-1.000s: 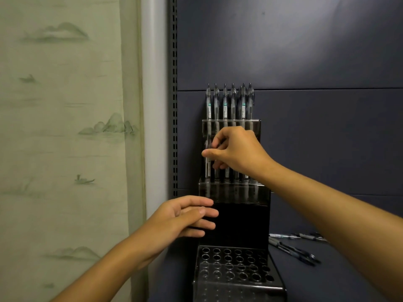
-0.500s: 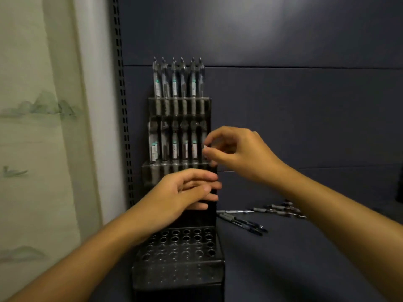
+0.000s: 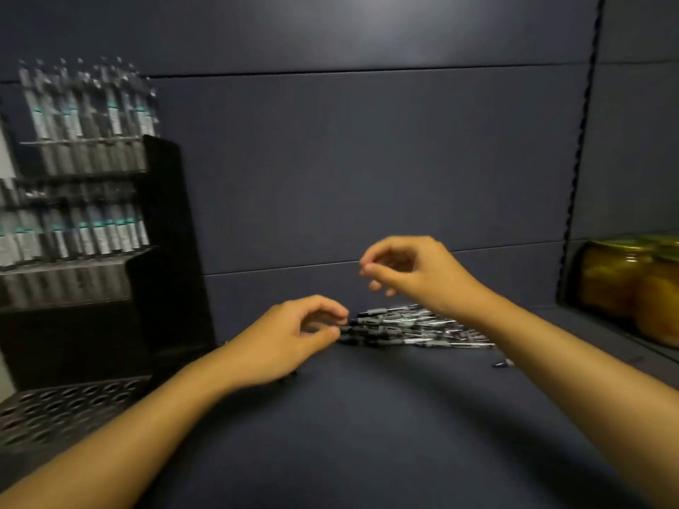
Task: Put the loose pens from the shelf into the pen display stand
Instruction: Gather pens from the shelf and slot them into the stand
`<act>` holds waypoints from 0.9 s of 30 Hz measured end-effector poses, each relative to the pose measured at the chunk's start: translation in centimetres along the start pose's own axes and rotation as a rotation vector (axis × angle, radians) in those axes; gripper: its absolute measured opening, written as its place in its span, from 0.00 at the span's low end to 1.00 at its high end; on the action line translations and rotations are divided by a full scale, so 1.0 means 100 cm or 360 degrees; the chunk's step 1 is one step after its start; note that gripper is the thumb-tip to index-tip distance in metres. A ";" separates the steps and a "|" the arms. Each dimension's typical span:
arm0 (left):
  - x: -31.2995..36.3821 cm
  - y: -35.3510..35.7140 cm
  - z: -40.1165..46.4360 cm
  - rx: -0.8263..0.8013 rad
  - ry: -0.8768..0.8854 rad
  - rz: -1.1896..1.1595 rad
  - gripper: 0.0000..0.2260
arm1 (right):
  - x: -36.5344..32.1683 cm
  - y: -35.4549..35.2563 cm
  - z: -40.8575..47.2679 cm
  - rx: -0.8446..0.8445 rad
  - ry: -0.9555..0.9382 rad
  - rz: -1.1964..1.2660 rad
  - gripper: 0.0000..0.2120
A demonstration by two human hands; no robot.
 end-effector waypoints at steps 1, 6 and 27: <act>-0.006 0.016 0.002 -0.0013 0.0016 0.0132 0.11 | 0.024 -0.007 -0.004 -0.0028 0.0040 -0.0133 0.06; -0.028 0.084 0.015 -0.0081 0.0100 0.0681 0.22 | 0.109 -0.030 -0.020 -0.0321 0.0140 -0.0724 0.10; -0.053 0.139 0.069 -0.0040 0.0148 0.0864 0.22 | 0.167 -0.037 -0.030 -0.0512 -0.0108 -0.0908 0.23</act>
Point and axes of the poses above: each hand's wrist, its own z-axis towards the middle knuckle, its own y-axis out of the palm, x = y × z, the point moved 3 cm from there along z, towards the middle knuckle, and after that the axes turned 15 degrees about x, right-handed, at the moved point
